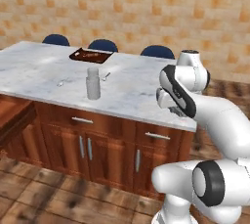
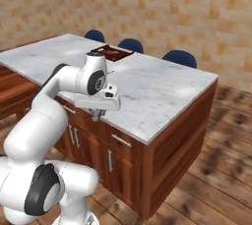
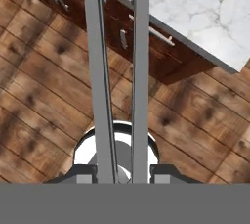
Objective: Take the tongs from the drawer on the left and place them on the dining counter next to the tray containing the kebab skewer.
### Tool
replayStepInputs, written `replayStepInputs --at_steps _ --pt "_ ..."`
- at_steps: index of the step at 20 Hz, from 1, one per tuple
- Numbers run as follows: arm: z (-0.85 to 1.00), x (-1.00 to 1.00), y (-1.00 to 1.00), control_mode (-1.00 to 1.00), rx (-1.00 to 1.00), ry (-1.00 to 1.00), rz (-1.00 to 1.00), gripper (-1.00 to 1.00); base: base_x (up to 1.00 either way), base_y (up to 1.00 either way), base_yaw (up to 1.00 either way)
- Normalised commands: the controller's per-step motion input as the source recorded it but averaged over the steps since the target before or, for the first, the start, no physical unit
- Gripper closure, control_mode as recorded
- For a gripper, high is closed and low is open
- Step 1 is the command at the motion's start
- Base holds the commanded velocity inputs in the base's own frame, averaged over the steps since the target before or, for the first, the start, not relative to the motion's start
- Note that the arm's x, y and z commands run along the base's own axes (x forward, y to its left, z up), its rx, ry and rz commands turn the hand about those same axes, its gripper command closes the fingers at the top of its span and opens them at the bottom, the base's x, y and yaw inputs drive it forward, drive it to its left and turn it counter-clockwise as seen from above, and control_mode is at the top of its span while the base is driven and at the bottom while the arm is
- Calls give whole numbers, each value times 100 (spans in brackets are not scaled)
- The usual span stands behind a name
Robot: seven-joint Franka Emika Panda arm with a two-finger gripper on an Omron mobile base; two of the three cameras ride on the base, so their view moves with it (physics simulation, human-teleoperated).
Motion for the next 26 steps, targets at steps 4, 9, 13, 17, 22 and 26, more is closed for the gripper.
replayStepInputs --at_steps 4,9,13,17,22,26 --pt "0 0 0 100 0 0 0 100 39 -100 13" --pt "0 0 0 100 0 0 0 100 61 -100 20" --pt "0 0 0 100 0 0 0 100 40 -100 25" --pt "0 0 0 100 0 0 0 100 39 -100 24" --pt "0 0 0 100 0 0 0 100 46 -100 43" --pt "0 0 0 100 0 0 0 100 48 -100 45"
